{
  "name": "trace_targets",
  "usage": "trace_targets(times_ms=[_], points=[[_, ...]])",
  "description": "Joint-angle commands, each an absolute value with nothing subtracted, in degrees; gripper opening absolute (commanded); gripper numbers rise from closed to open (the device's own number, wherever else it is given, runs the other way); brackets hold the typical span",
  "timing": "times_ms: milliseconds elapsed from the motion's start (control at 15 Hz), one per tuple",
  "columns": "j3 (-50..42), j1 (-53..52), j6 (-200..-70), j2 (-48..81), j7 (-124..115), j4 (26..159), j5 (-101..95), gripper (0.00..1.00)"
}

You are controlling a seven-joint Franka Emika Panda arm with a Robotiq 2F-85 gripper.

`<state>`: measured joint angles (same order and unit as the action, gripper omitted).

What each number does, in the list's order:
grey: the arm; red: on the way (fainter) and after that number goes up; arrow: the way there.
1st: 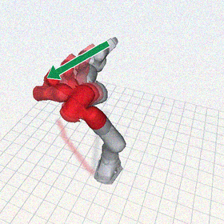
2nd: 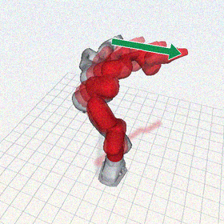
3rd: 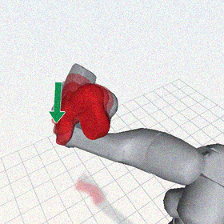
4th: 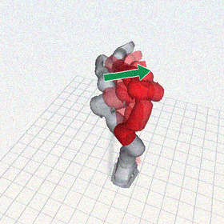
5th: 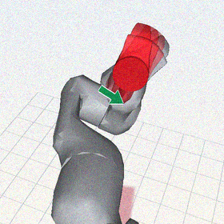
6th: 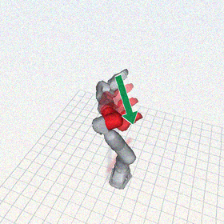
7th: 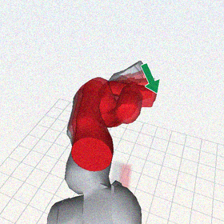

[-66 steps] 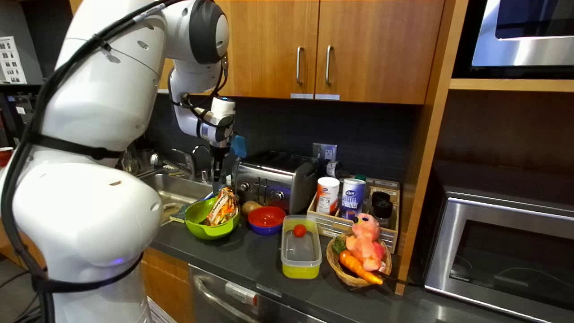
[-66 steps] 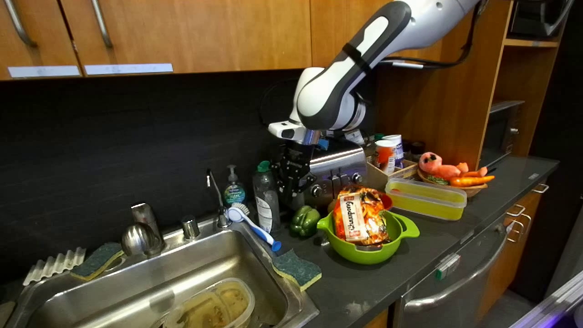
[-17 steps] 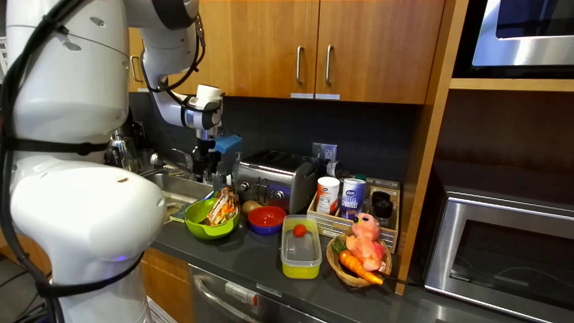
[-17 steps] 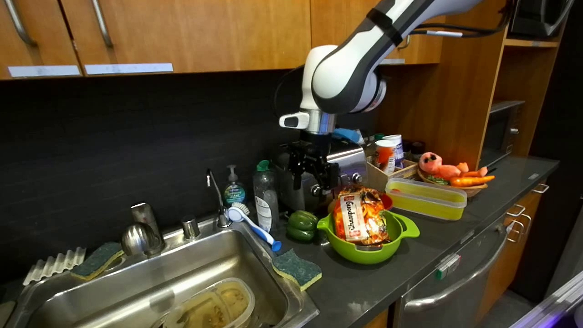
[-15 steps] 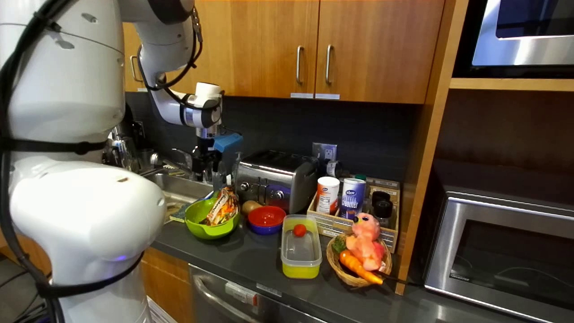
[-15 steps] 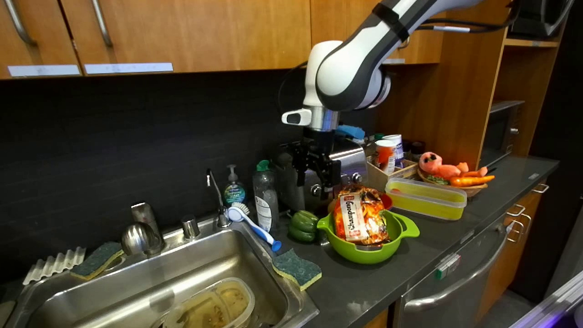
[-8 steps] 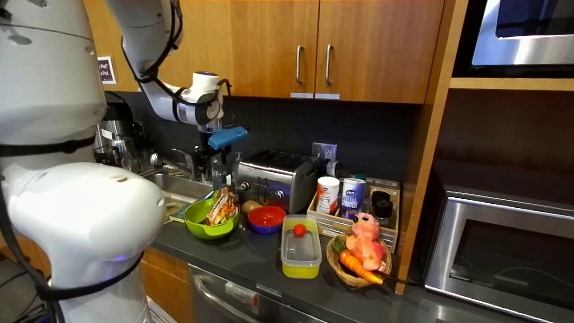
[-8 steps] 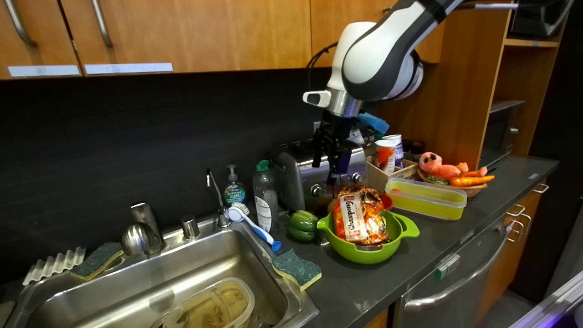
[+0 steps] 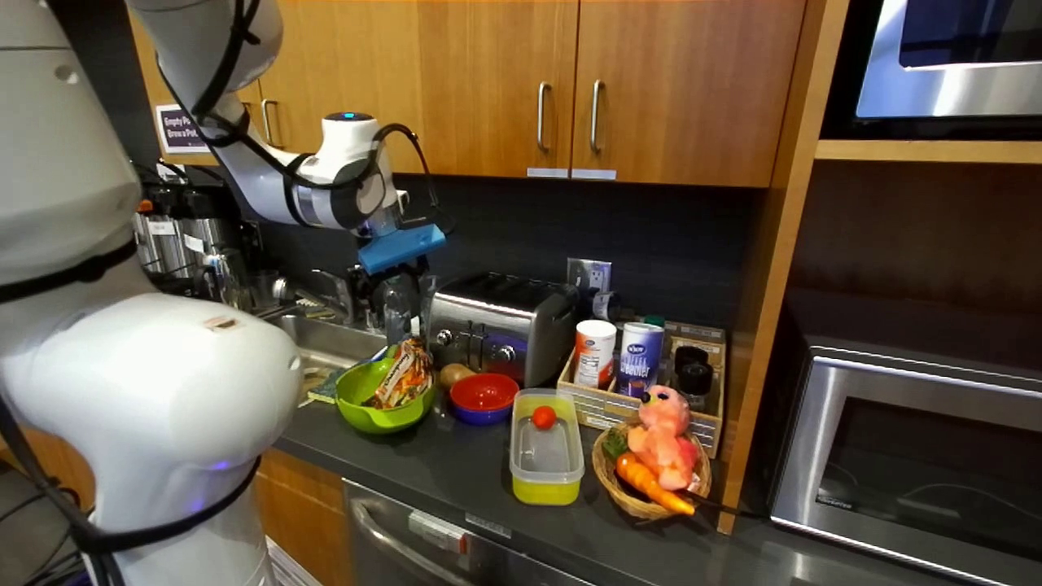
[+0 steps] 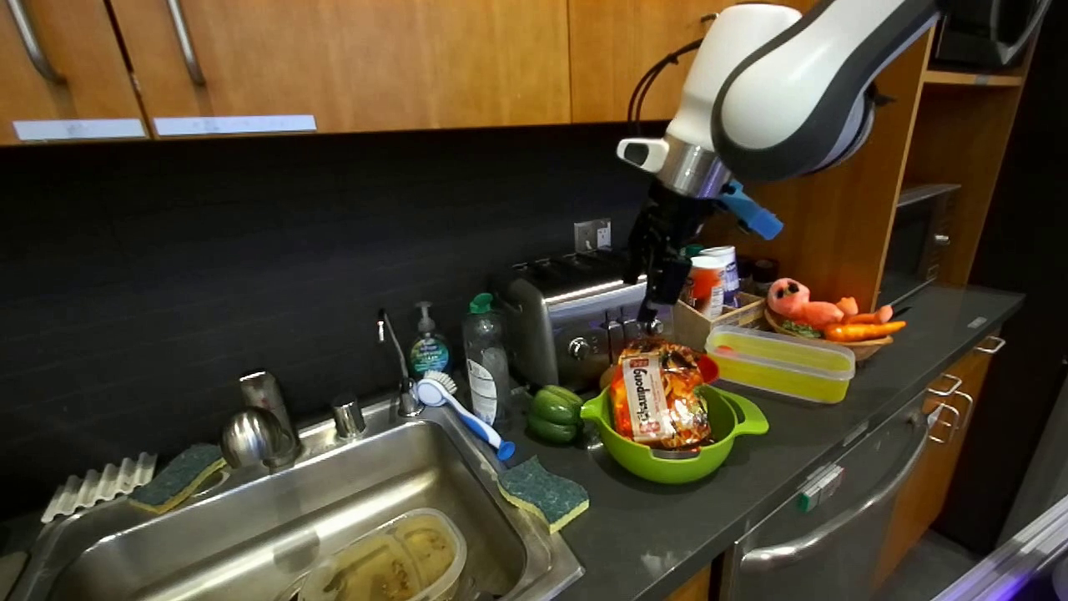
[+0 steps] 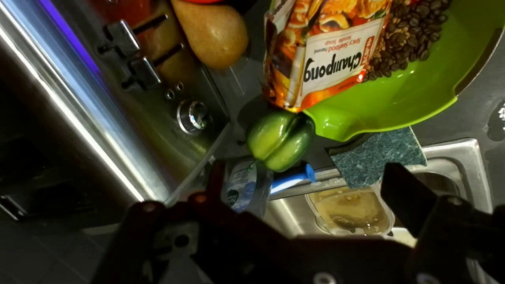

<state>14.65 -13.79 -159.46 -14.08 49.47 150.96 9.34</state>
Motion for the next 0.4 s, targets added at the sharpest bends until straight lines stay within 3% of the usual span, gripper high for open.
trace_targets(times_ms=[0, 333], points=[[13.0, -15.8, -159.7, -21.1, 41.4, 156.5, 4.8, 1.00], [10.6, -18.8, -160.4, -24.7, 35.8, 159.7, 1.0, 1.00]])
